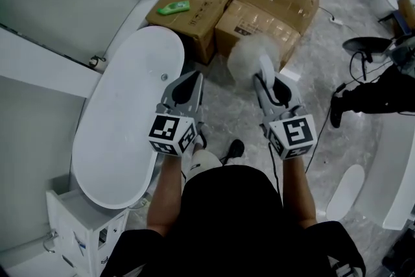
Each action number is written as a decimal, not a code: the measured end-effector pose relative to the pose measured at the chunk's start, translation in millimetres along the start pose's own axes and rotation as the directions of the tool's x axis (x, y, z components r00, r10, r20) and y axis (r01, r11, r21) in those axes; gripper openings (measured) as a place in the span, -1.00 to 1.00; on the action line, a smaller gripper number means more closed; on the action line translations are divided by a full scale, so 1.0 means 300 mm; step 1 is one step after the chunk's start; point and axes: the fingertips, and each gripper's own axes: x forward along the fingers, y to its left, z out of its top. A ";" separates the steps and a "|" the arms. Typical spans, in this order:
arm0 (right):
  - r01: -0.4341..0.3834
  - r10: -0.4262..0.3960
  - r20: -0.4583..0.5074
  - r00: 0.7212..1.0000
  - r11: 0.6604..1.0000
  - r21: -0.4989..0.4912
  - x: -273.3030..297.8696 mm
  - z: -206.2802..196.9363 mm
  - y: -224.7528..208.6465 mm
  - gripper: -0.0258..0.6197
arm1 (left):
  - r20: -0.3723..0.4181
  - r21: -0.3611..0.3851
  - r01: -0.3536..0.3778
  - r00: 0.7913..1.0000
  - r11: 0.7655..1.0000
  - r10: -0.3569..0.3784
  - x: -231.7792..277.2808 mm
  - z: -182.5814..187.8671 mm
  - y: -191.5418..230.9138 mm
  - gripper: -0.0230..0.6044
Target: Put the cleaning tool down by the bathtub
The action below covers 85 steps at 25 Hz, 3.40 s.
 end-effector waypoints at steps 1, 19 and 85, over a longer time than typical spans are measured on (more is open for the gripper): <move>0.002 -0.002 -0.005 1.000 1.000 0.003 0.008 -0.004 -0.003 -0.63 | -0.007 0.003 0.004 1.000 1.000 -0.004 0.006 -0.002 0.006 -0.93; 0.052 -0.052 -0.030 0.998 0.999 -0.013 0.360 0.079 -0.023 -0.63 | 0.003 -0.043 0.060 0.998 0.997 -0.060 0.220 0.034 0.331 -0.93; -0.145 0.146 -0.031 0.989 0.989 0.031 1.543 0.301 -0.379 -0.63 | -0.031 -0.065 -0.112 0.993 0.992 0.111 0.973 0.224 1.170 -0.93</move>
